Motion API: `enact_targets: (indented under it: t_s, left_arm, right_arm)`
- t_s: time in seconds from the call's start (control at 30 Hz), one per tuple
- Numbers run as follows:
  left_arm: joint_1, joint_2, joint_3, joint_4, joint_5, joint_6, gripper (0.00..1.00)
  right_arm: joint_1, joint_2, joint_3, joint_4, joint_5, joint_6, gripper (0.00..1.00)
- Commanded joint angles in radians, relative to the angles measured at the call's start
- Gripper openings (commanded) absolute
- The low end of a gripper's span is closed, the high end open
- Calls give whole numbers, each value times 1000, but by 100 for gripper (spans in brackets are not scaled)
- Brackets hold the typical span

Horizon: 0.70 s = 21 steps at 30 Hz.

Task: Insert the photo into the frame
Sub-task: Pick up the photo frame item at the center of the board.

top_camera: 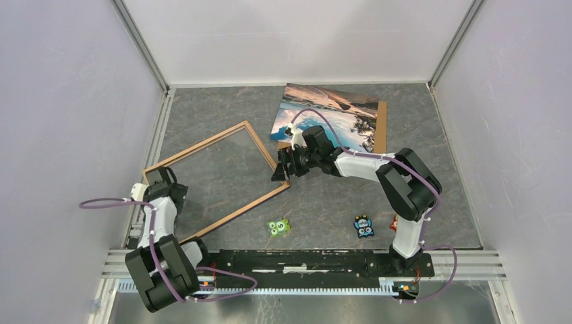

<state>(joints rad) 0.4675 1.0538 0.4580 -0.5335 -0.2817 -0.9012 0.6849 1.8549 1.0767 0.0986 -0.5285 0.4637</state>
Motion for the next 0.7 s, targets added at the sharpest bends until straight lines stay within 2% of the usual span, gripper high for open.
enact_targets:
  t_s: [0.0,0.2,0.4,0.53,0.6,0.67]
  left_arm:
    - [-71,58,-79,39,203,-127,100]
    - [-101,75,-81,50,213,-137,100]
    - [-106,58,-74,35,183,-122,100]
    - [-106,45,-74,32,173,-111,100]
    - [-106,45,-70,30,167,-102,100]
    - [-105,45,-62,31,162,-94,100]
  right_arm:
    - [-10,20,22,54,-21,26,87]
    - [-18,23,15,68,-19,42,87]
    - [-39,23,2,92,-30,65,81]
    - [-136,-48,-69,161,1,45,90]
    - [-157,-19,2,76,-3,-32,94]
    - [-161,46,93,-35,-43,-94,93]
